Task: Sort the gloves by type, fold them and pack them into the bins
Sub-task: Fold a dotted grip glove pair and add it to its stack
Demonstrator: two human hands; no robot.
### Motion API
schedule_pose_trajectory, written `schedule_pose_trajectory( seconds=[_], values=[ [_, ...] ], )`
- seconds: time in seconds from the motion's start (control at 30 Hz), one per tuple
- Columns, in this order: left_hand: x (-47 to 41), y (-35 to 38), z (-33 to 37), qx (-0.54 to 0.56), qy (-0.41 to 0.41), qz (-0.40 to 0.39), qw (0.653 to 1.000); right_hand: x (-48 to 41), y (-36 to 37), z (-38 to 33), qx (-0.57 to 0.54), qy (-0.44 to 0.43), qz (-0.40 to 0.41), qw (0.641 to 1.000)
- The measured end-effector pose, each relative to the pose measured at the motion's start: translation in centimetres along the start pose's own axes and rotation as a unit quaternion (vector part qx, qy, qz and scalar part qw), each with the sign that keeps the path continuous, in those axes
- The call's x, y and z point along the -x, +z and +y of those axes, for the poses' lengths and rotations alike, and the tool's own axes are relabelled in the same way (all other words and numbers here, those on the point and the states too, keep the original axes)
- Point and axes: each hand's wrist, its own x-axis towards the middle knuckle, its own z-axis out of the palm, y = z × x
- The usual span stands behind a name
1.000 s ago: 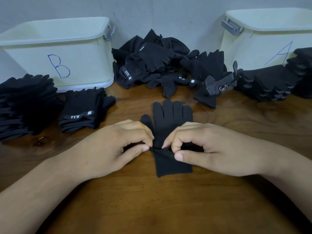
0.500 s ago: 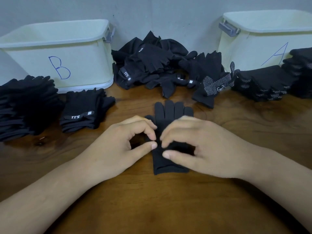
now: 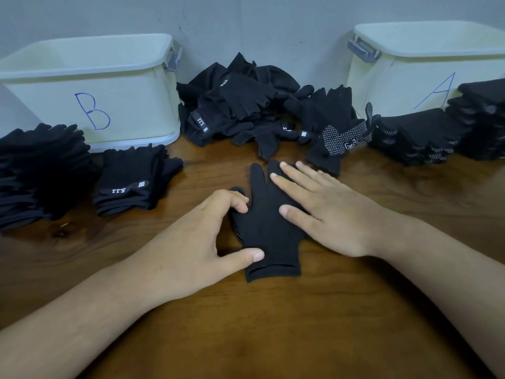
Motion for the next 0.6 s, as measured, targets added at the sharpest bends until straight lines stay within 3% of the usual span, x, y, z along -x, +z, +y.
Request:
schedule_pose_trajectory(
  seconds=[0.13, 0.27, 0.43, 0.6],
  values=[
    [0.0, 0.0, 0.2, 0.003, -0.001, 0.007, 1.0, -0.6, -0.4, 0.0, -0.039, -0.028, 0.105, 0.993],
    [0.0, 0.0, 0.2, 0.009, 0.006, 0.021, 1.0, -1.1, -0.2, -2.1, -0.036, -0.088, 0.044, 0.994],
    [-0.3, 0.2, 0.0, -0.025, 0.039, 0.003, 0.999, -1.0, 0.3, -1.4, -0.007, -0.05, 0.008, 0.999],
    [-0.1, -0.2, 0.0, -0.023, 0.072, 0.011, 0.997, -0.3, 0.0, -1.1, -0.067, -0.075, 0.098, 0.99]
  ],
)
